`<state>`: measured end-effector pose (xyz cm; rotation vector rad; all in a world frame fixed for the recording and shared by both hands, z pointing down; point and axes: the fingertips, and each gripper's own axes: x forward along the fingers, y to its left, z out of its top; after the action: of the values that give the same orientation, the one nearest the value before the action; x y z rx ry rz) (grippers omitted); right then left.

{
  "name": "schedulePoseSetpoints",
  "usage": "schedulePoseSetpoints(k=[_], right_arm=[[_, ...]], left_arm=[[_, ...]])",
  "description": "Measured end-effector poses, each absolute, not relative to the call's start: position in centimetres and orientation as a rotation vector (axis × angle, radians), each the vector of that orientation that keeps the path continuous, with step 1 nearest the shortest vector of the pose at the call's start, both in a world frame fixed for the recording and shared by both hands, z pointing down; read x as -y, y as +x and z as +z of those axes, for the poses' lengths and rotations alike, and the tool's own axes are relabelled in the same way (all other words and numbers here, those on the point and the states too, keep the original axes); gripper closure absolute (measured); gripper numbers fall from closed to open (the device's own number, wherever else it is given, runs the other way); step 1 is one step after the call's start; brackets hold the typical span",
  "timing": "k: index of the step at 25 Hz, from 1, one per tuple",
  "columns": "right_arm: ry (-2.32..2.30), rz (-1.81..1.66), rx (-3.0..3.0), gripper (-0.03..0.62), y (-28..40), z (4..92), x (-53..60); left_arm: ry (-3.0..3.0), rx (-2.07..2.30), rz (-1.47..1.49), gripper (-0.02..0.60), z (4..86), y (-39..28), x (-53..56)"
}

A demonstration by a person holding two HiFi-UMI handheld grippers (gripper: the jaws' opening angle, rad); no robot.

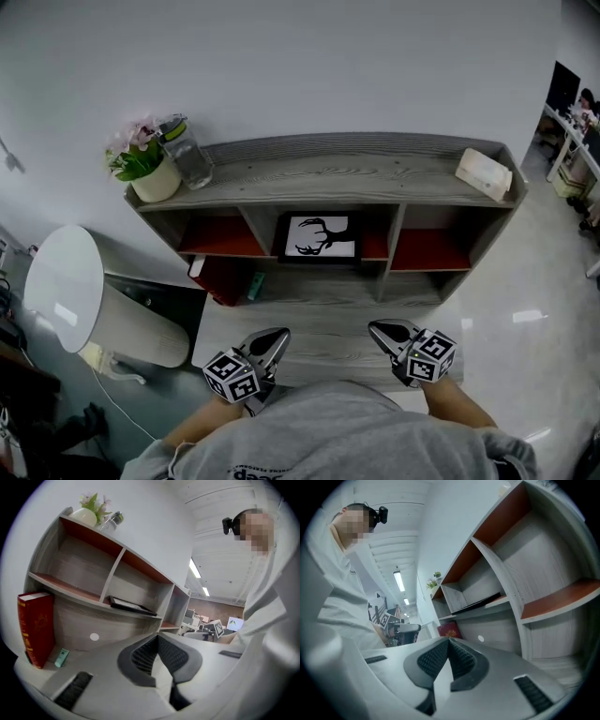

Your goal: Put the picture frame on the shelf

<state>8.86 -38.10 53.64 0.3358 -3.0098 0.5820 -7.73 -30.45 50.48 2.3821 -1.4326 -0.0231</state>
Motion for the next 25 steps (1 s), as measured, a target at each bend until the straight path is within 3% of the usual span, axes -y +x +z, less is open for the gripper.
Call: schedulePoseSetpoints(k=[14, 25], right_arm=[[0.572, 0.533, 3.001, 0.588, 2.5, 51.2, 37.3], [0.538, 0.489, 2.933, 0.588, 2.7, 52.4, 35.7]], left_arm=[[2.531, 1.325, -0.086, 0.571, 49.8, -14.2, 30.5], [2.498, 1.347, -0.105, 0.571, 50.7, -14.5, 28.6]])
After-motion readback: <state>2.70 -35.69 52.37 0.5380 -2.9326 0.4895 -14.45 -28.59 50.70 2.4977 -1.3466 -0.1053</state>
